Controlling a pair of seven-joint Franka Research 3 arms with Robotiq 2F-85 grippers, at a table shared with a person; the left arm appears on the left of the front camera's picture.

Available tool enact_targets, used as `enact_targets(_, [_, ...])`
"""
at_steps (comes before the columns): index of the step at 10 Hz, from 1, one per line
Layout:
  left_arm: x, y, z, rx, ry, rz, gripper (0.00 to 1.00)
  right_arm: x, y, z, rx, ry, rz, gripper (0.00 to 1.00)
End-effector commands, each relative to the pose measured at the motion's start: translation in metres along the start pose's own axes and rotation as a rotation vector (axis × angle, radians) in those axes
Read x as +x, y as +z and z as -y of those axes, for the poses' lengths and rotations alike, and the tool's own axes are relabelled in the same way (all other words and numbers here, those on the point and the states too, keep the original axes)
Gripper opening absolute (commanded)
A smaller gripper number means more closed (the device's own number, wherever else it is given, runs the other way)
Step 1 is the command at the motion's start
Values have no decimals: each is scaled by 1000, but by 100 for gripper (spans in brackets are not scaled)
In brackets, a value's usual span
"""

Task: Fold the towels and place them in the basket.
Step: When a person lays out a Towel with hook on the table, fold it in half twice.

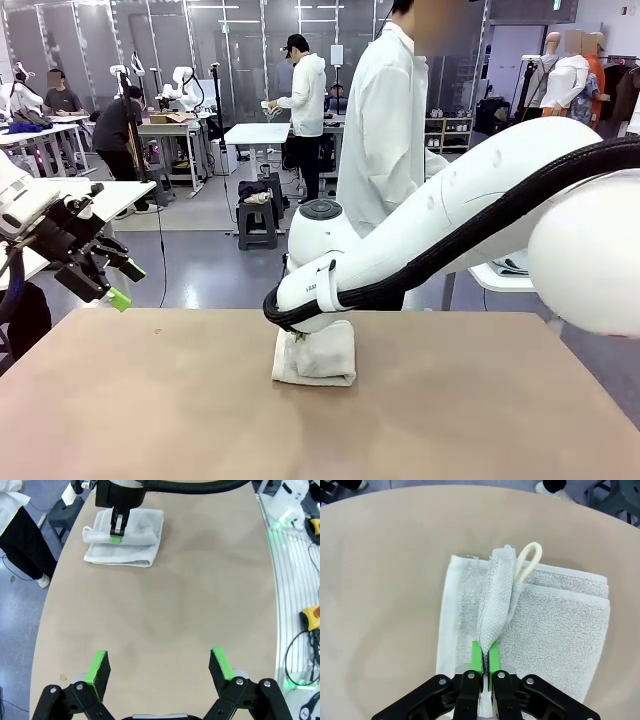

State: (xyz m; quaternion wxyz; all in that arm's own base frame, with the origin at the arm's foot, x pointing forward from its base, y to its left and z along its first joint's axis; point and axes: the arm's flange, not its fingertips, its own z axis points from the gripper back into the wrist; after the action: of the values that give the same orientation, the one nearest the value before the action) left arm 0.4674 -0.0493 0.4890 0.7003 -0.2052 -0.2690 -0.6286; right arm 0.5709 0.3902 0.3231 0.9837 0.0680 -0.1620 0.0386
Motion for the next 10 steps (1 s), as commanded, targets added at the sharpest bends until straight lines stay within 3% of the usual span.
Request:
enact_targets(1, [0,1,0,0,0,1,100,6,-1,-7,19,-47,16,0])
enact_targets(4, [0,1,0,0,0,1,100,9,-2,-9,69,-73,2,0])
enact_targets(5, [0,1,0,0,0,1,100,10,-2,-9,87,-77,2,26])
enact_targets(6, [0,1,0,0,0,1,100,10,-1,-7,100,-80,12,26])
enact_targets(7, [0,1,0,0,0,1,100,9,1,-6,137,-62,30,46])
enact_targets(8, [0,1,0,0,0,1,100,9,3,-3,146,-74,31,30])
enact_targets(9, [0,1,0,0,0,1,100,8,7,2,151,-81,26,66])
enact_targets(10, [0,1,0,0,0,1,100,7,17,10,147,-88,22,50])
